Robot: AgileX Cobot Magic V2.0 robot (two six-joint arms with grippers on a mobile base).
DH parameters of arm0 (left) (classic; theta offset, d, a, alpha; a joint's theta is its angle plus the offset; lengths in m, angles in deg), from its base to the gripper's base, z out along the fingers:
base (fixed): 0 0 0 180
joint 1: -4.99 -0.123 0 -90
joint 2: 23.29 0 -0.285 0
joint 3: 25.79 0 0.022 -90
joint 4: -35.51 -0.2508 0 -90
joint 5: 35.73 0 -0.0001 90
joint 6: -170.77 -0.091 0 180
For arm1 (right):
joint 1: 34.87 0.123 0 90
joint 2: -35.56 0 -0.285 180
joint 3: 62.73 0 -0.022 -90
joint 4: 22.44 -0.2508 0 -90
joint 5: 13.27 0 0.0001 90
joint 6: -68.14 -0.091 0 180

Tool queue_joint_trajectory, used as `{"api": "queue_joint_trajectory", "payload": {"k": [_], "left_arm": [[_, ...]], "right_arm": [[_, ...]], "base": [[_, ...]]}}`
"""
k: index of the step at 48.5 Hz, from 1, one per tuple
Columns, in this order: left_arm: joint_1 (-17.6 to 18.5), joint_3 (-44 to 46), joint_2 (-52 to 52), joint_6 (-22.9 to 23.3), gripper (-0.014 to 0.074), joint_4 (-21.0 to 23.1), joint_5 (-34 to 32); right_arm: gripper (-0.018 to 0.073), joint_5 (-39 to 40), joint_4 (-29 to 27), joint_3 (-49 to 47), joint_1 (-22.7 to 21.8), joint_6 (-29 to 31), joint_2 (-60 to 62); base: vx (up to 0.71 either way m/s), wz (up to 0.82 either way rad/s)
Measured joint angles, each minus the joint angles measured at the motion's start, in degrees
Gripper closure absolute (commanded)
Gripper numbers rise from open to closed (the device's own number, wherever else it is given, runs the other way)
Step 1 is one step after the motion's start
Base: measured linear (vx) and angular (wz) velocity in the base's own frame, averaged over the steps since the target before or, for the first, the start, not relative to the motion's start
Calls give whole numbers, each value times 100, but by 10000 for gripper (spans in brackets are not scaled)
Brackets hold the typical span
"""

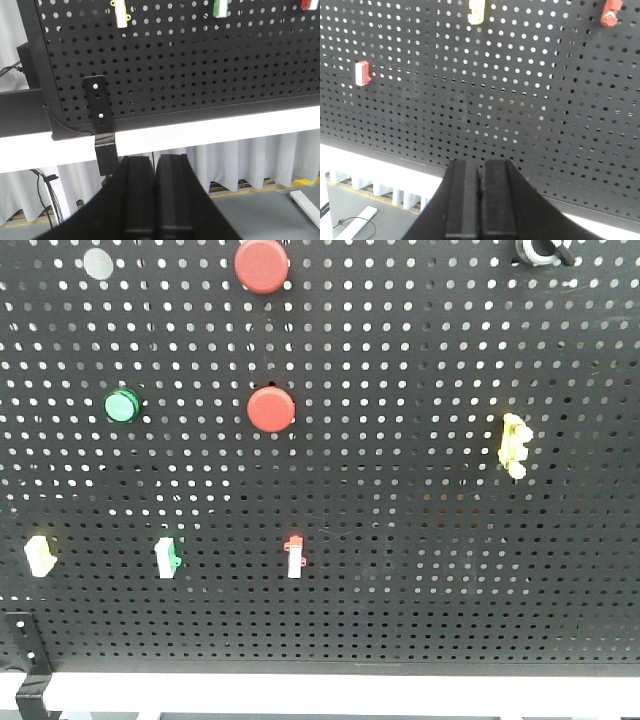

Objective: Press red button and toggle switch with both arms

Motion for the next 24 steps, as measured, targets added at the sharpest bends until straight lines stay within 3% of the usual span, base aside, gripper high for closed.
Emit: {"api": "queue_joint_trajectory", "payload": {"k": [24], "left_arm": [[0,0,0,19,595,0,39]], "right_arm": [[562,0,0,0,0,0,0]], "base": [[0,0]]}}
